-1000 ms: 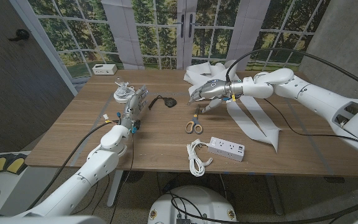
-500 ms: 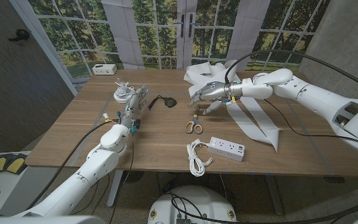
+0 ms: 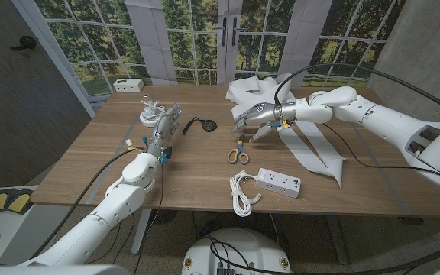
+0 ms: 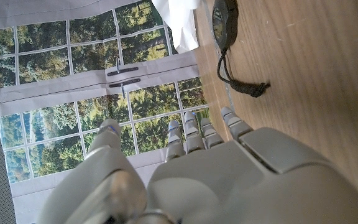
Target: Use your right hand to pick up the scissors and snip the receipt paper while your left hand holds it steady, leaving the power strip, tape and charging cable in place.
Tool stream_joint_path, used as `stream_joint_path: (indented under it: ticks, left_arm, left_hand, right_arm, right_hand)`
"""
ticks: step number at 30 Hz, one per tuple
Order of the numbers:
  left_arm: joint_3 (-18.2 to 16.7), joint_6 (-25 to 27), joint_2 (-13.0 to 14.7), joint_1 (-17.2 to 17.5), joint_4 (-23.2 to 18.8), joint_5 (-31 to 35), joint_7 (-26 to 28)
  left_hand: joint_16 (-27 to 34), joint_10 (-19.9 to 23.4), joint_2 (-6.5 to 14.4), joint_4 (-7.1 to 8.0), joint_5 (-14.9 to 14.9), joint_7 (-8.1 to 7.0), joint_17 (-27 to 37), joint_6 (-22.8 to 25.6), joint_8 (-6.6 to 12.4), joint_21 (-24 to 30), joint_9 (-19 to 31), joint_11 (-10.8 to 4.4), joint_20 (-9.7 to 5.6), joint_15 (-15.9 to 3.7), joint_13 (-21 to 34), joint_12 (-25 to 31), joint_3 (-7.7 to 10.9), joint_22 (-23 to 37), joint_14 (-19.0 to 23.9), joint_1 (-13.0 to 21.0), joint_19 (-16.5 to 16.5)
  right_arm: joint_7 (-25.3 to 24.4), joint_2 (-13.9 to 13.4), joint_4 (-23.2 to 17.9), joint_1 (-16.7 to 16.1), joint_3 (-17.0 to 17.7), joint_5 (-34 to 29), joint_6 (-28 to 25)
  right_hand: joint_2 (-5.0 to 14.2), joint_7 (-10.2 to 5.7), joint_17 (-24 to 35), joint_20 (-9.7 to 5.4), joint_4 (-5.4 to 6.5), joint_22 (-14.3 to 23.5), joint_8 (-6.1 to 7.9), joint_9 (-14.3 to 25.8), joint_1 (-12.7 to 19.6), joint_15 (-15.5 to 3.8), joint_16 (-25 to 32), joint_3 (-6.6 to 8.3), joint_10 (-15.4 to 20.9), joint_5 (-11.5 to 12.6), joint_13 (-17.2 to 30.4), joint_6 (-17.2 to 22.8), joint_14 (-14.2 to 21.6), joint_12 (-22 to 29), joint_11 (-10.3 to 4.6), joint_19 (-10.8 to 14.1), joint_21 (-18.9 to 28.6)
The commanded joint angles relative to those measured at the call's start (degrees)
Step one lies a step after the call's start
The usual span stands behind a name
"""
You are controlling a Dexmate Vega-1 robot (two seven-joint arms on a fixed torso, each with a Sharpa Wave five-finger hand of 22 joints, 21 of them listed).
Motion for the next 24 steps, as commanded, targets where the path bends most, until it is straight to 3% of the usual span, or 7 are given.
stream_joint_path:
  ticks: [1,10,11,12,24]
  left_arm:
    - [-0.26,-0.22,0.11,0.35,0.04,-0.35,-0.08]
    - [-0.55,-0.15,0.33,0.64,-0.14,-0.63,-0.10]
    - [-0.55,-0.19,0.32,0.64,-0.09,-0.62,-0.12]
    - [-0.55,-0.17,0.32,0.64,-0.07,-0.65,-0.13]
    - [-0.86,-0.45,0.22,0.49,0.36,-1.53,-0.99]
  left_hand:
    - [0.18,0.51,-0.08,0.08,0.40,0.03,0.19,0.52,0.00,0.31,0.33,-0.30,0.23,0.16,0.13,0.01,-0.13,0.25,0.43,-0.22,0.16]
    - [0.15,0.50,-0.05,0.05,0.40,0.06,0.19,0.43,-0.04,0.30,0.33,0.02,0.20,0.14,0.13,-0.03,-0.15,0.25,0.37,-0.27,0.11]
    - [0.15,0.47,-0.04,0.05,0.40,0.05,0.19,0.46,-0.03,0.31,0.33,-0.02,0.18,0.13,0.13,-0.04,-0.16,0.25,0.36,-0.27,0.13]
    - [0.15,0.43,-0.04,0.05,0.40,0.07,0.19,0.47,-0.03,0.30,0.33,-0.04,0.19,0.15,0.13,-0.06,-0.16,0.25,0.37,-0.28,0.12]
    - [0.14,0.49,0.00,0.01,0.41,0.12,0.19,0.49,-0.02,0.28,0.33,0.00,0.33,0.20,0.13,-0.06,-0.18,0.25,0.33,-0.33,0.03]
  right_arm:
    - [0.80,0.78,0.36,0.14,-0.90,-0.04,-1.47]
    - [3.02,1.35,0.70,0.06,-1.42,1.40,-2.20]
    - [5.04,1.54,0.86,0.05,-1.33,2.87,-2.33]
    - [5.89,1.62,0.78,0.06,-1.36,3.20,-2.50]
    - [5.85,2.27,1.47,0.27,-2.10,2.54,-3.20]
  right_hand:
    - [0.19,0.06,0.25,-0.35,-0.03,0.03,0.15,0.10,0.93,-9.77,-0.10,0.34,-0.13,0.13,0.26,0.17,-0.44,0.10,-0.02,-0.47,-0.12]
    - [0.39,0.17,0.42,-0.42,0.11,0.01,0.22,0.13,1.00,-9.69,0.08,0.35,0.32,0.15,0.48,0.31,-0.36,0.32,0.07,-0.80,0.02]
    - [0.36,0.19,0.47,-0.39,0.16,0.01,0.21,0.14,0.93,-9.44,0.00,0.30,0.01,0.13,0.53,0.29,-0.66,0.20,0.00,-0.90,0.03]
    - [0.32,0.50,0.66,-0.26,0.33,0.01,-0.05,0.15,0.72,-9.13,0.00,0.16,-0.66,0.09,0.65,-0.37,-1.01,-0.04,0.65,-1.08,0.13]
    - [0.34,0.59,1.04,-0.09,0.35,0.00,-0.57,0.19,0.81,-9.22,-0.09,0.05,-1.39,0.13,1.08,-2.05,-2.05,-0.21,-0.14,-1.92,0.16]
